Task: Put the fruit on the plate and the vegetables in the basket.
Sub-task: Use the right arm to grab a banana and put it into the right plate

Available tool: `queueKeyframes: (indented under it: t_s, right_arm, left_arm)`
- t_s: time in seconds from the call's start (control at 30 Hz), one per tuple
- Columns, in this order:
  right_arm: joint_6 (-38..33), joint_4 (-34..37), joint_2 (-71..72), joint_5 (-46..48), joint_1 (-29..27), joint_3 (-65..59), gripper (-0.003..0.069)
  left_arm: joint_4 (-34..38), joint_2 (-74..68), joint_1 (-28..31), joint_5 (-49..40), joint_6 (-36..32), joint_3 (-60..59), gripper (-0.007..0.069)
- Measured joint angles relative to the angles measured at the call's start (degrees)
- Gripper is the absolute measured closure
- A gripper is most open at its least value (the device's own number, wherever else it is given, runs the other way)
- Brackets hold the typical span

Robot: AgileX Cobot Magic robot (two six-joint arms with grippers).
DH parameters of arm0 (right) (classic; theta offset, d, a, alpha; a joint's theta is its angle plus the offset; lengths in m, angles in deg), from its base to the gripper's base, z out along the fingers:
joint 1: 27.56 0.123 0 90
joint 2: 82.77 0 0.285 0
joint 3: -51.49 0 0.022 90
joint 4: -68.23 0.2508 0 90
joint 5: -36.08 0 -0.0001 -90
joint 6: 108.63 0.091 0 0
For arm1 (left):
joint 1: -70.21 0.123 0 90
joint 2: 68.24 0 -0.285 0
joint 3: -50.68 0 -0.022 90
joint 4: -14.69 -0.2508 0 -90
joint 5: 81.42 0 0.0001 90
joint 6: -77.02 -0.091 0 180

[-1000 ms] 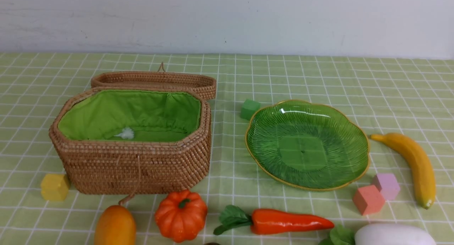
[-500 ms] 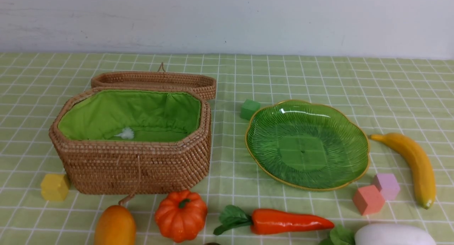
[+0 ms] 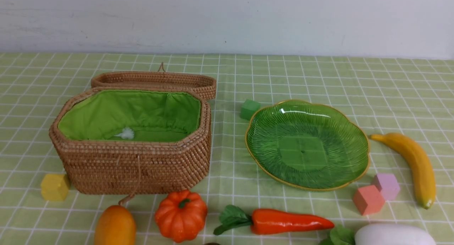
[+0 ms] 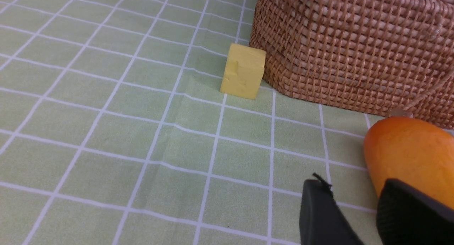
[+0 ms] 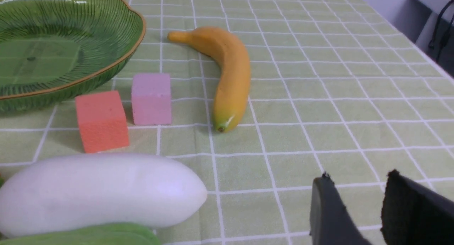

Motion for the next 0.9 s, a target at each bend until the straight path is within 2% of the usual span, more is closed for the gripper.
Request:
queueKeyframes:
  t_s: [0.2, 0.6, 0.73, 0.9]
  right_arm:
    - [0.0, -9.2, 0.0, -3.0, 0.0, -0.2, 0.0418]
    - [0.9, -20.5, 0.0, -5.4, 0.0, -0.2, 0.0418]
    - [7.8, -21.1, 0.0, -18.1, 0.0, -0.2, 0.0418]
    - [14.1, -23.0, 0.0, -41.3, 0.0, -0.2, 0.0418]
  left_arm:
    - [0.0, 0.0, 0.0, 0.0, 0.0, 0.0, 0.0386]
    - [0.0, 0.0, 0.0, 0.0, 0.0, 0.0, 0.0386]
    - [0.0, 0.0, 0.0, 0.0, 0.0, 0.0, 0.0386]
    - [0.0, 0.0, 0.0, 0.0, 0.0, 0.0, 0.0386]
